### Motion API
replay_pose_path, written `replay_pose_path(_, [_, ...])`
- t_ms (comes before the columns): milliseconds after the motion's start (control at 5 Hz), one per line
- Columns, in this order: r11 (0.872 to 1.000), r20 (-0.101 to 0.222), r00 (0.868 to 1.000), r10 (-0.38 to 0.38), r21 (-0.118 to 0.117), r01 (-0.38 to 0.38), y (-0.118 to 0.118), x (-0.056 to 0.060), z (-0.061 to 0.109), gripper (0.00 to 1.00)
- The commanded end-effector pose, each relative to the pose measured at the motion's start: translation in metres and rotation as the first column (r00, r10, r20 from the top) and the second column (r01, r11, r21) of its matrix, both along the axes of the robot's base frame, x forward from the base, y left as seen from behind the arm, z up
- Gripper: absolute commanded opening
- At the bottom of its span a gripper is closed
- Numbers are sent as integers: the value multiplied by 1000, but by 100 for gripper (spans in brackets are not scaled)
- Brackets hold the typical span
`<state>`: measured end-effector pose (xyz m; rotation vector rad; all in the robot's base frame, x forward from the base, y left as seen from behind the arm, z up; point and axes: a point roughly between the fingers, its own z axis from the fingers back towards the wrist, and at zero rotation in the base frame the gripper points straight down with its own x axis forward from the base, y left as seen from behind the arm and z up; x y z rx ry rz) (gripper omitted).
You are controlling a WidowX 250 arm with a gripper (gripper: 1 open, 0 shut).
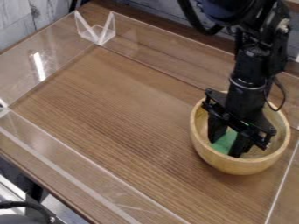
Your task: Remove the green block from inside the brown bowl and put it on the table
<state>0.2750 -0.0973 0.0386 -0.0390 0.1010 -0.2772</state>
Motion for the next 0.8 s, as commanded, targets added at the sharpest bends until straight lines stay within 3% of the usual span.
replay_pose_path(0, [1000, 56, 998, 20, -19, -19, 1, 8, 18, 0])
replay_pose_path(600, [999, 63, 997, 47, -20, -45, 3, 9, 22, 0])
